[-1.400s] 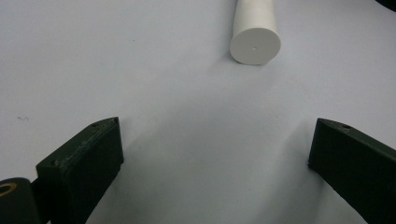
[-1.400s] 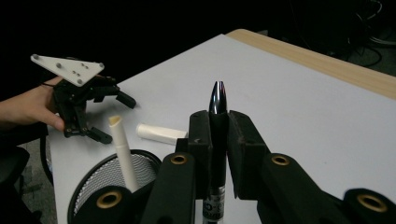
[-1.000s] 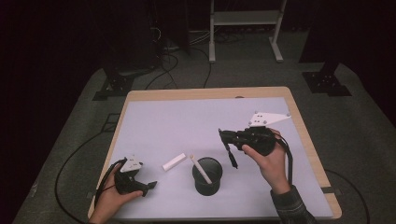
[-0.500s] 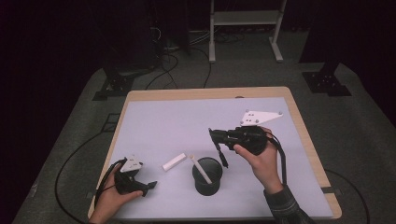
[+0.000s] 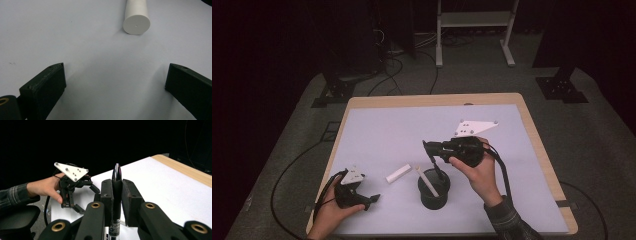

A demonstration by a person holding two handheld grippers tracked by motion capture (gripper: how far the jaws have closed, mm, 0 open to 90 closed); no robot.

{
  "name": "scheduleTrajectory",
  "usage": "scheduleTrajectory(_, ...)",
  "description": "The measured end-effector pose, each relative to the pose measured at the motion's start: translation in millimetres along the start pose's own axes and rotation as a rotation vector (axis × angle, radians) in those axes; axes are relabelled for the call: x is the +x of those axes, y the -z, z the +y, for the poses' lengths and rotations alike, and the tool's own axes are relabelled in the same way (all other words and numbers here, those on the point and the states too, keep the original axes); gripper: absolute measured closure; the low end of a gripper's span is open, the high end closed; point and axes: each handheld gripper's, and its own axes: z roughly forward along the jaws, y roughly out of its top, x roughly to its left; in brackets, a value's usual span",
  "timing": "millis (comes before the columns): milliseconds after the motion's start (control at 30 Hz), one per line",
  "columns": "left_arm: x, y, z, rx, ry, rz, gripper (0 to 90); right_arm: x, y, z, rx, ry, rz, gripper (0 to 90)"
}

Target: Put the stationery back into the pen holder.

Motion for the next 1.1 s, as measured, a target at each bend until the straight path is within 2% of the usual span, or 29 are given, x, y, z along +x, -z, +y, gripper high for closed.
scheduleTrajectory(267, 0.0, 0.1, 0.0, 0.002, -0.001, -0.001, 2.1, -3.0, -8.5, -8.1, 0.016, -0.006, 0.008, 79.2)
scheduleTrajectory(567, -0.2, -0.1, 0.0, -0.002, 0.003, 0.0, 2.1, -6.0, -18.1, -19.3, 0.061, -0.01, 0.011, 79.3)
scheduleTrajectory(1000, 0.0, 0.1, 0.1, 0.001, 0.001, 0.0, 2.1, -5.6, -15.1, -24.3, 0.116, -0.006, -0.006, 79.4)
scheduleTrajectory(1100, 0.0, 0.1, 0.1, 0.001, 0.0, 0.0, 2.1, -6.5, -14.3, -25.9, 0.142, -0.011, -0.011, 79.4)
